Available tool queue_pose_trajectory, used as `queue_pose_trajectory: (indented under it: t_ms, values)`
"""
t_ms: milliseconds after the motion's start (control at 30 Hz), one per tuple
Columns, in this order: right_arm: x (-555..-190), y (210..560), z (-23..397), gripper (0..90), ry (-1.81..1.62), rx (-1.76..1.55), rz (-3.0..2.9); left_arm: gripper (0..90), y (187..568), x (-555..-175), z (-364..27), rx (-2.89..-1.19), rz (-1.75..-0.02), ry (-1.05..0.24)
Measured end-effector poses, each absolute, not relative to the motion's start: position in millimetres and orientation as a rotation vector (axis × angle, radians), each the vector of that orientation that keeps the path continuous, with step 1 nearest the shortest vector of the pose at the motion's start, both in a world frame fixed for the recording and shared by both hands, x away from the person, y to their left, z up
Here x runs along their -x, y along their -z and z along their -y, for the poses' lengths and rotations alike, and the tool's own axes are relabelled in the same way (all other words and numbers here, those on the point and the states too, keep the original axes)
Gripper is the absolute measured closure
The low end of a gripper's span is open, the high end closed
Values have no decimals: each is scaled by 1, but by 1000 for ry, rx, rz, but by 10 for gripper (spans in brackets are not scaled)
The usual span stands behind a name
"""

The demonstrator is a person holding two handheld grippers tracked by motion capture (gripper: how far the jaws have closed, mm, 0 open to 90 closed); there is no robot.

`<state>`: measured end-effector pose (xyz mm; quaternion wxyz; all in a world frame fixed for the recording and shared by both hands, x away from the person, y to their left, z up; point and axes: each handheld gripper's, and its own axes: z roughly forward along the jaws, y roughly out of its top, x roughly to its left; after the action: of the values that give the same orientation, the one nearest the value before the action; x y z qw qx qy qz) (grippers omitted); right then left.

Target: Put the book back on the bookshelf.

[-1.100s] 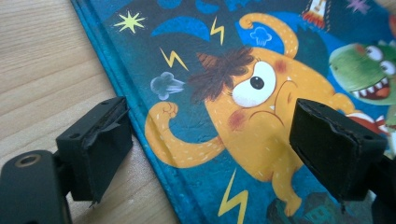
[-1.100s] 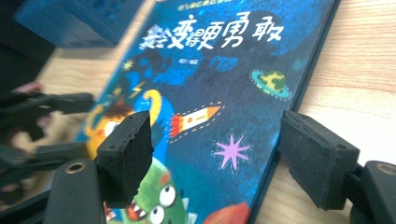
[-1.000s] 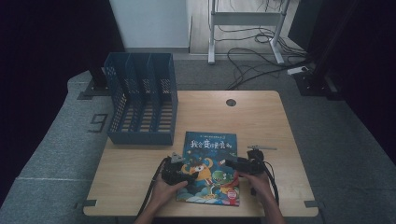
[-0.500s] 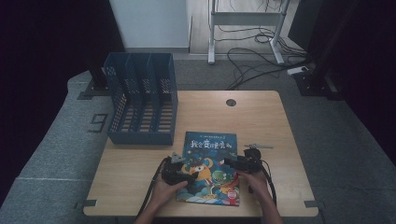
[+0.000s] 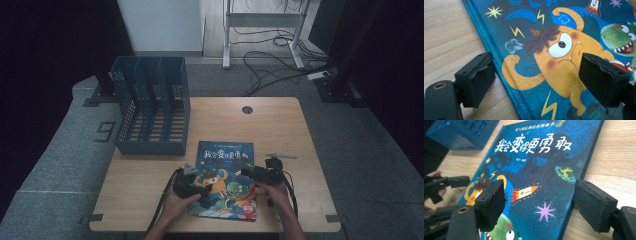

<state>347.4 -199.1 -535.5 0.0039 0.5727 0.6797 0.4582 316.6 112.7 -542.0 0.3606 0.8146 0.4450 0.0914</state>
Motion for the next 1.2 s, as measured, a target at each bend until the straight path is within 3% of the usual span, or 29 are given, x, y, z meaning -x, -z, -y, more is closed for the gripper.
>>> queue_pose_trajectory:
  t_ms: [367, 1200]
  values:
    - [-348, 533, 207, 260, -1549, -1830, -2106, 124, 542, -317, -113, -2095, -1151, -236]
    - [-357, 546, 201, 267, -1443, -1891, -2117, 121, 542, -317, -112, -2101, -1147, -243]
